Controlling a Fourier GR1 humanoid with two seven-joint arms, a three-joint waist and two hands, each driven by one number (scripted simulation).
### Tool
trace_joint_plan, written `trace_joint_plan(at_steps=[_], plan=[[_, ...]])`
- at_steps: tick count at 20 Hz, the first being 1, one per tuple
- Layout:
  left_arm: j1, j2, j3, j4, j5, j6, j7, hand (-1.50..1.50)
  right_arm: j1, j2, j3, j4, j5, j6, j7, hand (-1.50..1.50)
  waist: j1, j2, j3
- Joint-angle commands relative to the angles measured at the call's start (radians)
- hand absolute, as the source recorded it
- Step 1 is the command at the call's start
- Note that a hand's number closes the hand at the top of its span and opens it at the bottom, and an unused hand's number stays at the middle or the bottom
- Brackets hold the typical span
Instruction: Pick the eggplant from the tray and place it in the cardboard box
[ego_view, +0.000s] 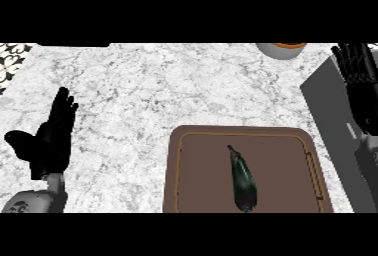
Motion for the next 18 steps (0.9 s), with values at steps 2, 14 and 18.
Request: trace_joint_plan(at_steps=[2,14,18], plan=[[0.042,0.003,0.016,0.065,-0.015,-0.002,-0.020,0.00,0.016,0.052,0.061,-0.081,0.072,-0.133,0.242,1.50,-0.038,-0.048,-0.012],[0.091,-0.011,0.016,0.159,-0.007,-0.018,-0.034,0.00,0.350,-0.015,0.310,-0.244,0.698,-0.439,0.703,-1.50,-0.098,-0.061,-0.018],[0.092,-0.034,-0.008,0.164,-0.008,-0.033,-0.060,0.00,0.350,-0.047,0.383,-0.364,0.796,-0.281,0.928,-1.50,-0.081,-0.058,-0.019]])
